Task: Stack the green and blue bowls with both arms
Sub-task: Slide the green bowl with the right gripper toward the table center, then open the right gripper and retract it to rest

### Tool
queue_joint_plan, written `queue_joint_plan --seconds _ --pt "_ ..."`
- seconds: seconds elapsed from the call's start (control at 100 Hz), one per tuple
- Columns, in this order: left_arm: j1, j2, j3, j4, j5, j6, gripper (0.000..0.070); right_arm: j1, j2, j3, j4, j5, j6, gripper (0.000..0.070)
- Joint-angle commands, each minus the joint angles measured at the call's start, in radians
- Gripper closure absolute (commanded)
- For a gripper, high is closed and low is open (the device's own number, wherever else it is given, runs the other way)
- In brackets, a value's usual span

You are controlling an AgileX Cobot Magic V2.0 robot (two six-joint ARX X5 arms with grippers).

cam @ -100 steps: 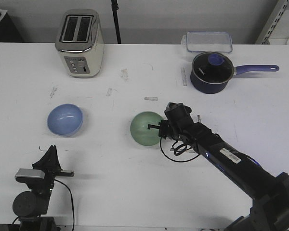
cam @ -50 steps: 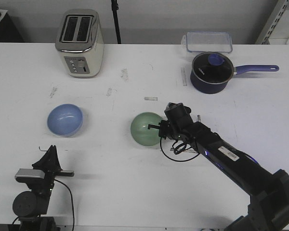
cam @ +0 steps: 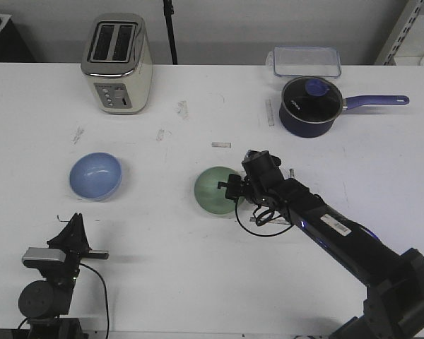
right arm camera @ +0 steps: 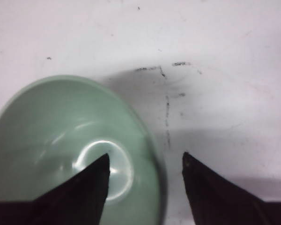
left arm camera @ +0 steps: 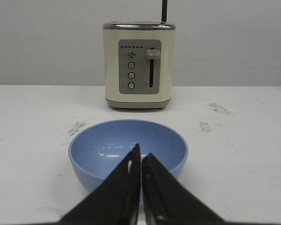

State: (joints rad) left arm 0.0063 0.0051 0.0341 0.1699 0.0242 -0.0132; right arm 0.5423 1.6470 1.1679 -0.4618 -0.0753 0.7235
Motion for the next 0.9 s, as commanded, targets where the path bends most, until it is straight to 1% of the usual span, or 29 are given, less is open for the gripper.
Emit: queue_joint_plan --seconds 0.0,0.06,0.12,0.23,0.34,0.4,0.52,0.56,0.6,0.64,0.65,0.68,0.74,0.79,0.84,0.89 --pt "0.001 -0.002 -0.022 0.011 -0.002 0.009 0.0698 0.006 0.01 0.011 0.009 0.006 0.008 0.0302" --pt "0.001 -0.002 -0.022 0.011 -0.002 0.009 0.0698 0.006 -0.005 0.011 0.011 0.012 0.005 0.0236" --pt "0.001 -0.002 -0.022 0.011 -0.002 0.009 0.0698 0.006 -0.021 0.011 0.011 0.026 0.002 0.0198" --pt "0.001 -0.002 -0.022 0.011 -0.002 0.009 0.0698 -0.001 -0.061 0.011 0.011 0.035 -0.055 0.0197" --pt "0.001 -0.002 -0.022 0.011 -0.002 0.009 0.0698 -0.015 -0.106 0.011 0.011 0.061 -0.151 0.0199" --pt "0.001 -0.002 -0.022 0.011 -0.002 0.009 0.0698 -0.027 -0.134 0.01 0.013 0.093 -0.215 0.0201" --pt "0.001 -0.002 -0.022 0.011 -0.002 0.009 0.0698 -0.056 -0.203 -0.006 0.023 0.19 -0.368 0.0223" --pt "0.001 -0.002 -0.022 0.011 -0.002 0.009 0.0698 -0.068 -0.229 -0.029 0.053 0.212 -0.415 0.0249" --pt "0.001 -0.002 -0.022 0.011 -0.002 0.009 0.0698 -0.085 -0.26 -0.061 0.092 0.22 -0.467 0.0295" --pt "0.001 -0.002 -0.022 0.011 -0.002 0.009 0.0698 -0.108 -0.297 -0.103 0.139 0.224 -0.513 0.0363" --pt "0.001 -0.002 -0.022 0.011 -0.002 0.009 0.0698 -0.117 -0.31 -0.12 0.158 0.223 -0.527 0.0392" --pt "0.001 -0.002 -0.022 0.011 -0.002 0.009 0.0698 -0.132 -0.33 -0.148 0.19 0.223 -0.547 0.0441" --pt "0.001 -0.002 -0.022 0.011 -0.002 0.009 0.0698 -0.176 -0.394 -0.227 0.266 0.223 -0.586 0.0573" --pt "0.001 -0.002 -0.022 0.011 -0.002 0.009 0.0698 -0.213 -0.441 -0.284 0.327 0.222 -0.613 0.0651" --pt "0.001 -0.002 -0.022 0.011 -0.002 0.009 0.0698 -0.249 -0.483 -0.331 0.375 0.222 -0.641 0.0684" --pt "0.001 -0.002 -0.022 0.011 -0.002 0.009 0.0698 -0.296 -0.533 -0.38 0.413 0.222 -0.678 0.0685"
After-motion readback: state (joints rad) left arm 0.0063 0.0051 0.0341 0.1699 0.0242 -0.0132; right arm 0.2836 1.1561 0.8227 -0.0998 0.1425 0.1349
